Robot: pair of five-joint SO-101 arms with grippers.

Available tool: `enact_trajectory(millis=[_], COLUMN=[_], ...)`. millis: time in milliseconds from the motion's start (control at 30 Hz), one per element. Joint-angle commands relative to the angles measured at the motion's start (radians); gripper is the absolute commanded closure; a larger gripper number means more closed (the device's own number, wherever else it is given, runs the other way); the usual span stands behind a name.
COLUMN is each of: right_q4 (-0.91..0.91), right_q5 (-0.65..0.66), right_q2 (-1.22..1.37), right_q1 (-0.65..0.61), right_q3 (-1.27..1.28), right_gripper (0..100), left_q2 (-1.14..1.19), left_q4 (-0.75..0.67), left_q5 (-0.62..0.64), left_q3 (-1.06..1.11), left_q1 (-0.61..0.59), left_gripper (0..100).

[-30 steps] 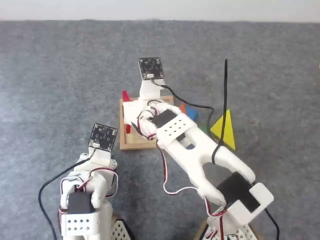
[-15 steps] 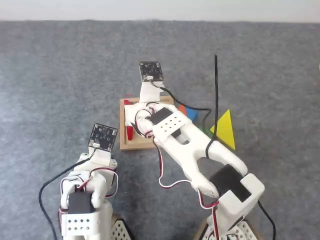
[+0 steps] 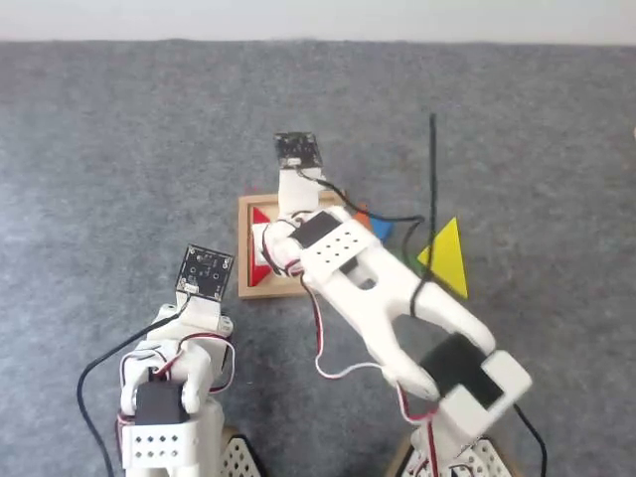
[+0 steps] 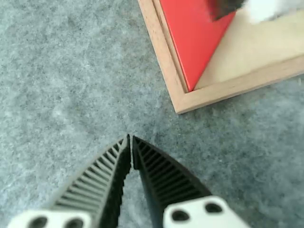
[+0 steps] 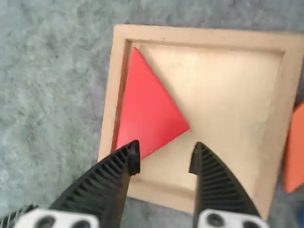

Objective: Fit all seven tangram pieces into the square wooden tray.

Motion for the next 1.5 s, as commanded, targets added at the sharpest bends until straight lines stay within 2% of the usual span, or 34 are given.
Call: enact_trajectory(millis=[0, 167, 333, 500, 633, 800, 933, 967, 1133, 1367, 1467], right_q4=[0.082, 0.214, 0.364, 0.205, 0.108, -0.101, -0.14, -0.153, -0.203, -0.314, -0.314], right_q5=[0.212, 0.459, 0.557, 0.654, 0.664, 0.664, 0.608, 0.583, 0.563, 0.614, 0.615], right_q2=[-0.151, -0.196, -0.185, -0.248, -0.421, -0.601, -0.581, -0.559, -0.447, -0.249, -0.09], right_q1=[0.035, 0.13, 0.225, 0.257, 0.242, 0.222, 0.229, 0.232, 0.225, 0.162, 0.156], right_q3=[-0.044, -0.044, 0.011, 0.252, 0.45, 0.644, 0.641, 0.628, 0.54, 0.382, 0.247], right_gripper=[89.3, 95.4, 96.7, 93.9, 98.7, 98.9, 98.9, 98.9, 99.1, 99.1, 99.1], left_q2=[-0.014, -0.014, -0.014, -0.014, -0.014, -0.015, -0.014, -0.014, -0.005, 0.153, 0.273], left_q4=[0.005, 0.005, 0.005, 0.005, 0.005, -0.032, -0.178, -0.215, -0.345, -0.373, -0.405], left_q5=[-0.006, -0.006, -0.006, -0.005, -0.006, -0.021, -0.272, -0.259, 0.026, 0.147, 0.224], left_q3=[-0.008, -0.008, -0.008, -0.008, -0.008, -0.019, -0.038, -0.05, -0.16, -0.209, -0.251], left_q1=[0.0, 0.0, 0.002, 0.028, 0.061, -0.023, -0.005, 0.017, 0.035, 0.026, -0.035], left_gripper=[99, 99, 99, 99, 99, 98, 97, 97, 97, 97, 97])
